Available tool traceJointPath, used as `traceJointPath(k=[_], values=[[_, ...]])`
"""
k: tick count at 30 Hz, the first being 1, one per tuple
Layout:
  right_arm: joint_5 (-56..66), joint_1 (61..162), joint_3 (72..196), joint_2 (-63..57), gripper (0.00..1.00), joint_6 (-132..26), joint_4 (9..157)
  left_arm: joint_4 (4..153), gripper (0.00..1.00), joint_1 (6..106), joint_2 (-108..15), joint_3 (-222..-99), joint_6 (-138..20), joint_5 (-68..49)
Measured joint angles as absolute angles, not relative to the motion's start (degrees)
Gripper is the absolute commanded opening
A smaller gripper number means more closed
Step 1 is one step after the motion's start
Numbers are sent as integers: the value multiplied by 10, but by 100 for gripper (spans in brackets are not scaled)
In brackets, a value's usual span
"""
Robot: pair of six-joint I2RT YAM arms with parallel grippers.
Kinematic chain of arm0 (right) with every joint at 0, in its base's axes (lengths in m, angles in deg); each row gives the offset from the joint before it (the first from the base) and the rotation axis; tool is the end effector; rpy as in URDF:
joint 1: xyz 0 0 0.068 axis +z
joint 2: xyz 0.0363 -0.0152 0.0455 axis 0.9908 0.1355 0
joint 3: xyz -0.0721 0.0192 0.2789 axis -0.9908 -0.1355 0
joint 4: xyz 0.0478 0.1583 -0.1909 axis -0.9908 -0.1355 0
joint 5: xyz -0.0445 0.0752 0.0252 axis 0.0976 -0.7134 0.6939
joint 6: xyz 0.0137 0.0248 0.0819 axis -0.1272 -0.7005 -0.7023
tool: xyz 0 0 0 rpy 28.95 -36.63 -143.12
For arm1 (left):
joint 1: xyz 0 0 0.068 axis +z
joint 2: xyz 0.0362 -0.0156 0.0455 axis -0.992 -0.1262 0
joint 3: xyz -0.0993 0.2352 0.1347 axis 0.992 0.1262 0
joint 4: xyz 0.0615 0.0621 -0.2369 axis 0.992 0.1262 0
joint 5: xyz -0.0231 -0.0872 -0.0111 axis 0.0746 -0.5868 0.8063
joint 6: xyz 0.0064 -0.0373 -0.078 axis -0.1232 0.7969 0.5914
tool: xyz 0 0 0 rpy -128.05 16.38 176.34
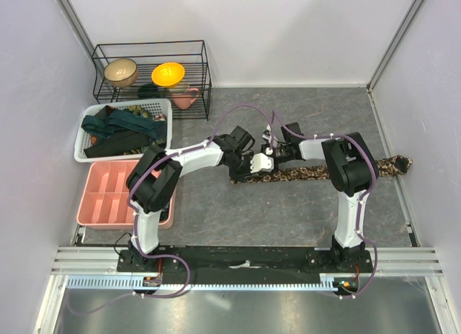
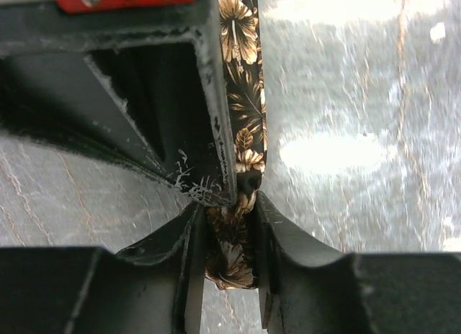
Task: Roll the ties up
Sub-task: Roll the tie at the center of the board.
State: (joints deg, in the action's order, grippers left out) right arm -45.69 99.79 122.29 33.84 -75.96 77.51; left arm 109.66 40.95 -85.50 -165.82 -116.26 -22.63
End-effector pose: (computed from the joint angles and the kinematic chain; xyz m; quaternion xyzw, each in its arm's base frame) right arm 0.3569 0.1815 0.1068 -0.0341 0.8518 0.5224 0.0158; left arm 0.2941 -0.3004 0.1439 0.6932 0.6659 -0.1740 0.2138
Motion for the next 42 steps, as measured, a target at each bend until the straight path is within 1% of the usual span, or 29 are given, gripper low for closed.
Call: traceJointPath(k=[2, 3, 4, 9, 17, 19, 20, 21, 22, 23, 25, 26, 28, 31, 32, 35, 38, 42], values=[[-457, 1000, 1222, 338, 34, -766, 783, 1100, 36, 412, -851, -1653, -1173, -228], [-457, 999, 1222, 338, 40, -768, 785, 1102, 36, 414, -851, -1653, -1177, -229], [-457, 998, 1222, 338, 42, -770, 787, 1103, 36, 415, -851, -1653, -1180, -230], [-458, 994, 1222, 338, 43, -775, 788, 1107, 36, 416, -850, -1653, -1184, -234], [-466, 999, 1218, 338, 42, -786, 788, 1108, 36, 418, -850, -1653, -1185, -238], [-468, 1002, 1218, 338, 38, -788, 788, 1110, 36, 418, -850, -1653, -1185, -238], [-469, 1003, 1217, 338, 31, -789, 788, 1110, 37, 418, -850, -1653, -1185, -239], [-469, 1004, 1217, 338, 27, -790, 788, 1110, 37, 418, -850, -1653, -1185, -238], [-469, 1004, 1216, 338, 23, -789, 787, 1110, 39, 418, -850, -1653, -1185, -238], [-469, 1005, 1217, 338, 14, -787, 785, 1110, 41, 418, -850, -1653, -1185, -239], [-465, 1005, 1219, 338, 7, -772, 772, 1110, 42, 418, -850, -1653, -1188, -239], [-461, 1005, 1223, 338, 1, -763, 758, 1110, 43, 419, -850, -1652, -1191, -240], [-452, 1005, 1234, 339, 0, -742, 734, 1110, 44, 421, -848, -1649, -1199, -243], [-439, 1005, 1254, 344, 0, -714, 706, 1116, 49, 428, -846, -1648, -1216, -252], [-437, 1006, 1258, 347, 0, -708, 702, 1119, 53, 430, -846, -1648, -1220, -255], [-427, 1006, 1263, 356, 0, -690, 690, 1127, 60, 439, -846, -1648, -1233, -265], [-420, 1006, 1263, 364, 0, -678, 680, 1141, 62, 449, -845, -1648, -1239, -278], [-423, 1006, 1263, 366, 0, -669, 679, 1151, 62, 465, -837, -1639, -1238, -299]])
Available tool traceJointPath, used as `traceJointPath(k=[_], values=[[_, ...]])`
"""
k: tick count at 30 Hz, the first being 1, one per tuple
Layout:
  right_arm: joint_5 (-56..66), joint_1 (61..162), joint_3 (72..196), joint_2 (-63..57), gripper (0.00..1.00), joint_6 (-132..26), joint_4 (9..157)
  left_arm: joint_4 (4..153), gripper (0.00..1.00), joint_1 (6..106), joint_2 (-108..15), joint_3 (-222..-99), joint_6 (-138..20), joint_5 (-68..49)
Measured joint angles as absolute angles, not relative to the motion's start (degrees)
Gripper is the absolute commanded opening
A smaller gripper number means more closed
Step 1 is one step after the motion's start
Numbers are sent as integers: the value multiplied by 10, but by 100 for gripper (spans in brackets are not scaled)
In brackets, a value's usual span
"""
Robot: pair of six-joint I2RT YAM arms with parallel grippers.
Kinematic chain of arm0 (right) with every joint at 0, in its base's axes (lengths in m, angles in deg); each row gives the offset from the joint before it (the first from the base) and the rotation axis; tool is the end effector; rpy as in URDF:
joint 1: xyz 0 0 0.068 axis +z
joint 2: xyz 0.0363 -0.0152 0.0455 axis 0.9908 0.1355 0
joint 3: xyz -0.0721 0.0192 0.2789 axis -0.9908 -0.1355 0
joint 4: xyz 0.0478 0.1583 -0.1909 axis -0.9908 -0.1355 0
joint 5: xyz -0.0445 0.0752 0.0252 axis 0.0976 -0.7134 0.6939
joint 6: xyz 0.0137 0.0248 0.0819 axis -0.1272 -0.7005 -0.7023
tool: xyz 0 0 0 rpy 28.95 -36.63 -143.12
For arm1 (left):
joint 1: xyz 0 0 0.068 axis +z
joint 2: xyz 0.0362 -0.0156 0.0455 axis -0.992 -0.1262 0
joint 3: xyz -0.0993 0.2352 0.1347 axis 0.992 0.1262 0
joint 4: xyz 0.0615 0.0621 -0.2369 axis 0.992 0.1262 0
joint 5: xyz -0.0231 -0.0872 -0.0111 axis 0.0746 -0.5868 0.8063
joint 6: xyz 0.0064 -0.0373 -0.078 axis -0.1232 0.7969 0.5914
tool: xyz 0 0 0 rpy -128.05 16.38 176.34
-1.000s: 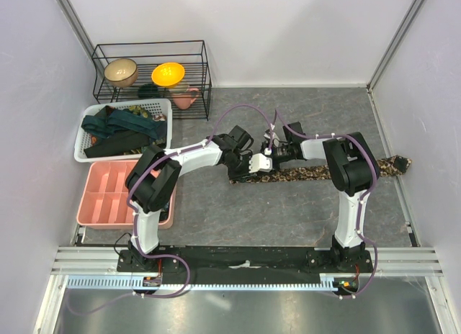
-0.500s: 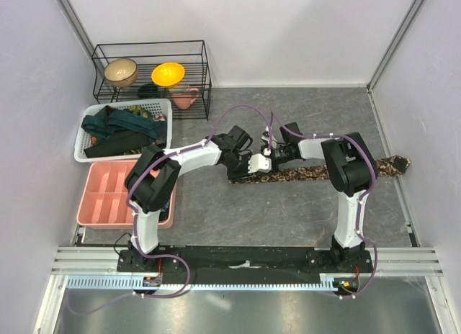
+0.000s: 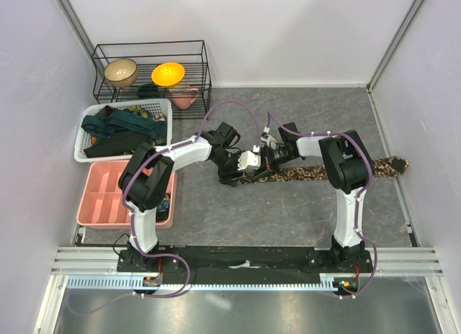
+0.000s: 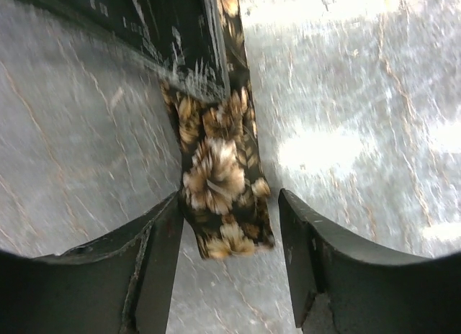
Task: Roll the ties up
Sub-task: Roll the tie at the center of the board.
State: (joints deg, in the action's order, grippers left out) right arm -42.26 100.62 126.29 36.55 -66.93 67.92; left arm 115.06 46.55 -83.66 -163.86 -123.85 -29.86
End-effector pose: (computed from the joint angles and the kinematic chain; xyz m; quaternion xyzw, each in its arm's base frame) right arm 0.3565 0.1848 0.0938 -0.0672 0.8729 0.4832 0.0037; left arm 0.2985 -0.2639 0.1457 0.7024 0.6496 -0.2173 0.1935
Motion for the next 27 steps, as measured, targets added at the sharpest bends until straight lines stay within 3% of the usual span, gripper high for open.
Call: traceJointPath(k=[15, 19, 27], values=[[-423, 1006, 1263, 366, 0, -663, 680, 1137, 50, 503, -799, -1602, -1202, -350], [-424, 1006, 1263, 367, 0, -663, 680, 1137, 42, 499, -799, -1602, -1192, -353], [-425, 1006, 1263, 367, 0, -663, 680, 1134, 40, 486, -799, -1622, -1168, -362]])
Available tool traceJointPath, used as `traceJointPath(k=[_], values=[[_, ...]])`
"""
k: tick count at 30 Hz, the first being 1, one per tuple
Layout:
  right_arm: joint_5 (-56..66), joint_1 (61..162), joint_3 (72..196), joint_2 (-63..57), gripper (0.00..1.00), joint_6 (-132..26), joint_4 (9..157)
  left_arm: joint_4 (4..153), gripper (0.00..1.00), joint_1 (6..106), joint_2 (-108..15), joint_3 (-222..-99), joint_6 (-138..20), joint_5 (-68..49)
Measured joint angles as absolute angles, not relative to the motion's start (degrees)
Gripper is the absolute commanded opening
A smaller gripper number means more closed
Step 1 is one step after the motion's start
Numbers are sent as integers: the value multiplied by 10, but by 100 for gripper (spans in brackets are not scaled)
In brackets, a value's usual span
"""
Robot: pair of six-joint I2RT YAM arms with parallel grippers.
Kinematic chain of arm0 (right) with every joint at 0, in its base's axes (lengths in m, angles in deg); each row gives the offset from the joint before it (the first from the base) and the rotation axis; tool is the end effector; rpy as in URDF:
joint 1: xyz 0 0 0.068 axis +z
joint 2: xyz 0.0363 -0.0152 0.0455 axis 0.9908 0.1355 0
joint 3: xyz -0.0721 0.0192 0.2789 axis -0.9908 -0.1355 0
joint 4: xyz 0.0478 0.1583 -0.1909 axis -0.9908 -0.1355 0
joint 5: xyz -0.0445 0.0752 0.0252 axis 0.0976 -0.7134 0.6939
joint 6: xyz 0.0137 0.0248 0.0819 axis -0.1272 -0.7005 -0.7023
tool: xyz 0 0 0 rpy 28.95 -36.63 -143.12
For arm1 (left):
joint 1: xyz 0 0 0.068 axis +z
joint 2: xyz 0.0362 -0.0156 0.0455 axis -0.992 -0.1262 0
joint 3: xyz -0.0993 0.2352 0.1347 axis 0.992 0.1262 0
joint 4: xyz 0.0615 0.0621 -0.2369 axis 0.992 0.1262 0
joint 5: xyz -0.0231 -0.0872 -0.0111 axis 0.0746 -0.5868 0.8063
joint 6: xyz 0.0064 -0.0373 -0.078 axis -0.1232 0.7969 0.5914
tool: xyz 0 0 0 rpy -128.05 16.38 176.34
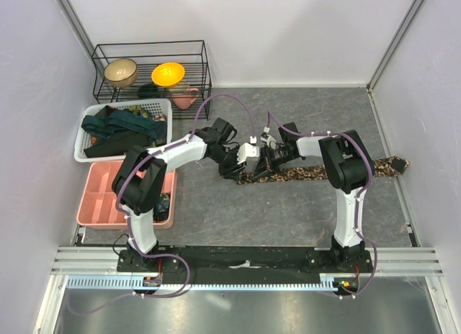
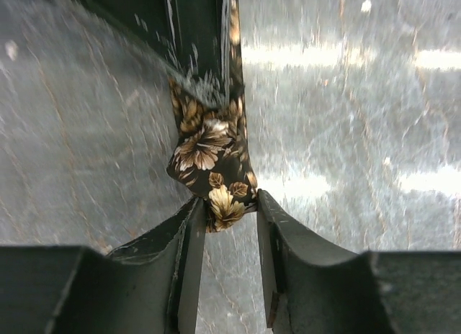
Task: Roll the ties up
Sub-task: Roll the tie at the center of the board.
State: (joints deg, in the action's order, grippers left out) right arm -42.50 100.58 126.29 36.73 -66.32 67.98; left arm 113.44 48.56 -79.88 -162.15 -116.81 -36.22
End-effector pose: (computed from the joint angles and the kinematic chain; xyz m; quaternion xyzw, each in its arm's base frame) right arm 0.3565 0.1847 0.0929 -0.0714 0.8718 0.4846 0.0048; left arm 0.2974 -0.2551 0.1677 0.6496 0.6755 -0.2733 0.2168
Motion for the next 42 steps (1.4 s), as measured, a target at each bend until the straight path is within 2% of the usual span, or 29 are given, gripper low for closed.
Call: traceJointPath(k=[8, 17, 20, 33, 42], values=[[-427, 1006, 1263, 367, 0, -666, 680, 1104, 38, 450, -824, -1669, -1134, -356], [-428, 1006, 1263, 367, 1, -670, 681, 1100, 32, 438, -870, -1682, -1129, -325], [-429, 1005, 1263, 367, 5, -671, 682, 1115, 30, 436, -870, -1689, -1131, -315], [-445, 989, 1253, 343, 40, -673, 678, 1182, 29, 430, -874, -1702, -1178, -283], [-453, 990, 1253, 334, 40, -688, 681, 1185, 29, 430, -874, -1703, -1183, -283]])
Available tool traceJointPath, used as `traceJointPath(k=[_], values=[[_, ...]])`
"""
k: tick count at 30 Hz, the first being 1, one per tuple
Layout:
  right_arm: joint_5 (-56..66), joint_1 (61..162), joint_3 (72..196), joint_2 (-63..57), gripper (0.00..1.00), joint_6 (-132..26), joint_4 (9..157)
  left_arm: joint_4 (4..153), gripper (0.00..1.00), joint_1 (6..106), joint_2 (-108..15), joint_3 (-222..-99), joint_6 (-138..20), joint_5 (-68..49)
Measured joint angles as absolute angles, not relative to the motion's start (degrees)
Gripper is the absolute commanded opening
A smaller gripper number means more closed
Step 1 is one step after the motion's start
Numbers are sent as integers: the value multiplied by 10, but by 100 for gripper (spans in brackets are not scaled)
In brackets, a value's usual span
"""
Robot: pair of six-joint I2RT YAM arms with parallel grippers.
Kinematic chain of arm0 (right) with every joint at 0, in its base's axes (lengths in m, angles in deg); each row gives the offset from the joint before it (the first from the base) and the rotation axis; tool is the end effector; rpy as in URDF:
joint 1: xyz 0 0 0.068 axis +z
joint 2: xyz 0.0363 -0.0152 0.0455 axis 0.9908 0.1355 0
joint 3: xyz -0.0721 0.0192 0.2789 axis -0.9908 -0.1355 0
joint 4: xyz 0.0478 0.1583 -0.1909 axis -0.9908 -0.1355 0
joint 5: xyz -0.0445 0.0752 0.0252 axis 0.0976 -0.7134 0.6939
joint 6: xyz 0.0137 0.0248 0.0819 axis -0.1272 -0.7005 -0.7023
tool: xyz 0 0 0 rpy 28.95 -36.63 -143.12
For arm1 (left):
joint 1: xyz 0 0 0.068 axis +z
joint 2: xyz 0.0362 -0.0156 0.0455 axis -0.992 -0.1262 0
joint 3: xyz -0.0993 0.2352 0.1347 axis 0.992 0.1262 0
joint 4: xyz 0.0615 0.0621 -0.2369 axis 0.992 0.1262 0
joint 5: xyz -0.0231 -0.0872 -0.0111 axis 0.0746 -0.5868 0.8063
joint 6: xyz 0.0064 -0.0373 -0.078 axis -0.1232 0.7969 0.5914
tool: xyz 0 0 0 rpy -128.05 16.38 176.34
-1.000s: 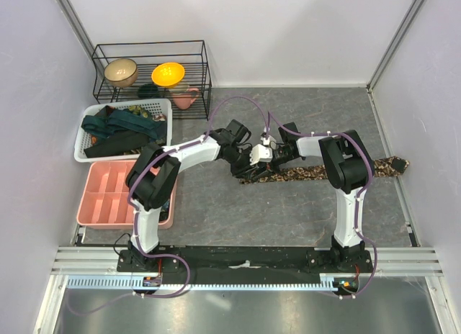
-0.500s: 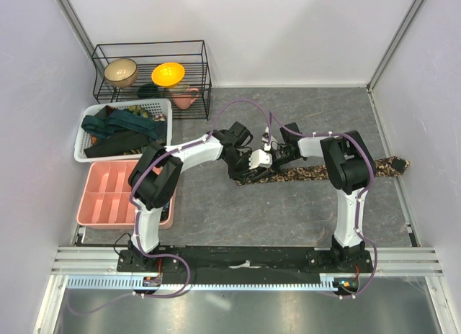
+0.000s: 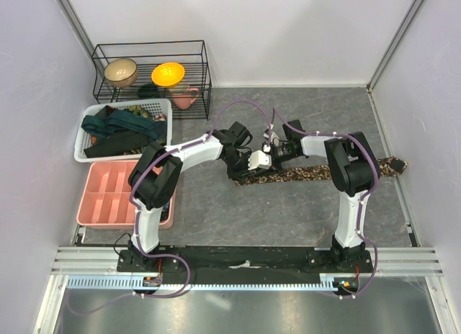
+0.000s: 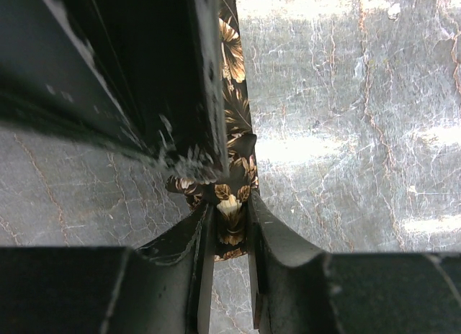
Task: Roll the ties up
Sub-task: Roll the tie at the center of the board.
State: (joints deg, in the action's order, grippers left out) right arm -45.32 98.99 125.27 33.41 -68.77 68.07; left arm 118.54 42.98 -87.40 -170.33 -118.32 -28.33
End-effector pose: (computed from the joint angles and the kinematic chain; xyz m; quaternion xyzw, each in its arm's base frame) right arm 0.3561 0.1753 0.1133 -0.0554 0.8595 0.5081 0.0094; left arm 0.2975 -0.2930 0.1475 0.6914 0.6671 -0.2199 0.1690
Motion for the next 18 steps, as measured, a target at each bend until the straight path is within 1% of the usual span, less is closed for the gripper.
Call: traceJointPath(k=[7, 10, 12, 13, 14, 15, 16, 18], values=[[-453, 1009, 1253, 334, 36, -713, 701, 1185, 30, 430, -874, -1703, -1183, -283], [-452, 1013, 1253, 338, 27, -715, 706, 1185, 31, 429, -874, -1703, -1183, -283], [-449, 1015, 1253, 341, 16, -717, 707, 1185, 32, 429, -874, -1703, -1183, -283], [-448, 1015, 1253, 343, 12, -717, 708, 1186, 34, 429, -874, -1703, -1183, -283], [-448, 1015, 1253, 345, 0, -718, 708, 1186, 36, 429, -874, -1703, -1183, -283], [-447, 1015, 1253, 345, 0, -718, 708, 1186, 39, 428, -874, -1703, -1183, -283], [-446, 1015, 1253, 346, 0, -716, 708, 1187, 46, 428, -874, -1703, -1183, -283], [-443, 1015, 1253, 346, 0, -717, 708, 1190, 54, 428, -874, -1703, -1183, -285]])
